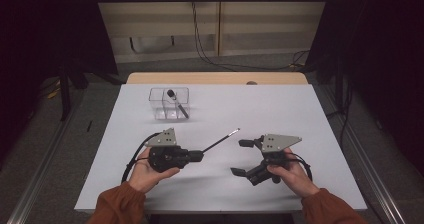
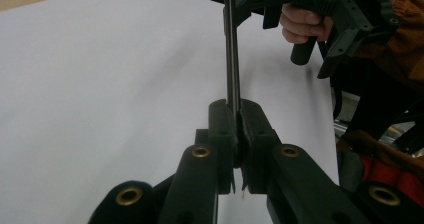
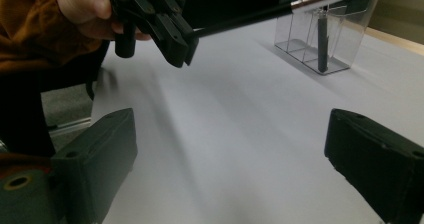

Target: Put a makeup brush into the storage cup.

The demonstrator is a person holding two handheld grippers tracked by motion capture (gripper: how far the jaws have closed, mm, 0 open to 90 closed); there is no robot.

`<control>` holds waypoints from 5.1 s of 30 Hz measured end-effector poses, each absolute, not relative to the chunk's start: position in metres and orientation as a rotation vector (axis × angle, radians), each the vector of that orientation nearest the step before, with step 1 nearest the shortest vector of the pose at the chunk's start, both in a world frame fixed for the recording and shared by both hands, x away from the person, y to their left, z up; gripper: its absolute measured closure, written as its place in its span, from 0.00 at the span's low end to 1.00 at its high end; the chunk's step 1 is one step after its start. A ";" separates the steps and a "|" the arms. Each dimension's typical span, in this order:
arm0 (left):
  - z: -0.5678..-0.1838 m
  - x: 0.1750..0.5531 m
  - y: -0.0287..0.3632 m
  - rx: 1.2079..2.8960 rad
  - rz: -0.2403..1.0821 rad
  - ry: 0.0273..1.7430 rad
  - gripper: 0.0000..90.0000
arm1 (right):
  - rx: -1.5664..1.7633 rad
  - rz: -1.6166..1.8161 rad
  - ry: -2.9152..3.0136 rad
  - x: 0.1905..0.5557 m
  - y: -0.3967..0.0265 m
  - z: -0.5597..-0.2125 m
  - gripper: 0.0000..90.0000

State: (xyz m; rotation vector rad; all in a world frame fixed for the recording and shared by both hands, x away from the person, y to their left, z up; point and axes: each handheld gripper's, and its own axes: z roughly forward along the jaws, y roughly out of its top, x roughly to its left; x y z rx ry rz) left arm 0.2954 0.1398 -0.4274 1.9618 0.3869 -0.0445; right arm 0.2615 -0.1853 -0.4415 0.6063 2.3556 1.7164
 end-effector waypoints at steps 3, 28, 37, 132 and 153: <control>-0.427 0.294 0.139 1.948 -0.040 0.382 0.95 | 0.602 1.763 2.350 0.261 -0.185 -0.439 0.06; -0.432 0.290 0.130 1.866 -0.019 0.353 0.95 | 0.605 1.874 2.225 0.275 -0.179 -0.420 0.41; -0.434 0.289 0.129 1.873 -0.019 0.332 0.95 | 0.621 1.931 2.192 0.281 -0.180 -0.417 0.61; -0.430 0.290 0.126 1.871 0.099 0.447 0.03 | 0.748 1.881 2.518 0.294 -0.180 -0.392 0.95; -0.430 0.288 0.116 1.864 0.112 0.438 0.03 | 0.711 1.607 2.713 0.305 -0.164 -0.376 0.95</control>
